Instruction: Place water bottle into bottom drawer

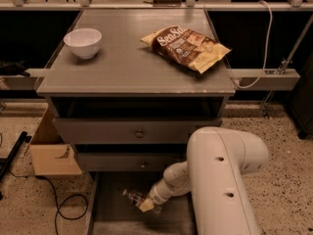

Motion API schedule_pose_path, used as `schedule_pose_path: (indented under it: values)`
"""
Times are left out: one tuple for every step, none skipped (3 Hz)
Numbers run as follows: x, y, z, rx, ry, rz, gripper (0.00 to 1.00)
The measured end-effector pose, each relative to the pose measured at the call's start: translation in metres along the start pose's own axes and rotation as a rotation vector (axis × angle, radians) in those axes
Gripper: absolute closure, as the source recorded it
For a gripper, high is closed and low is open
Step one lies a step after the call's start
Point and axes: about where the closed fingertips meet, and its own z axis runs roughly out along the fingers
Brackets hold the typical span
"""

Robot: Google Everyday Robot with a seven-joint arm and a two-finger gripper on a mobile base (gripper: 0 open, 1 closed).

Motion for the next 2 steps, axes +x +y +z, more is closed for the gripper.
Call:
schedule_pose_path:
  values:
    - [0.0111, -0.0124, -0.0109, 0.035, -0.007, 0.019, 1.00]
    - [0.0186, -0.0138, -0.0037, 0.027, 0.001, 0.037, 1.00]
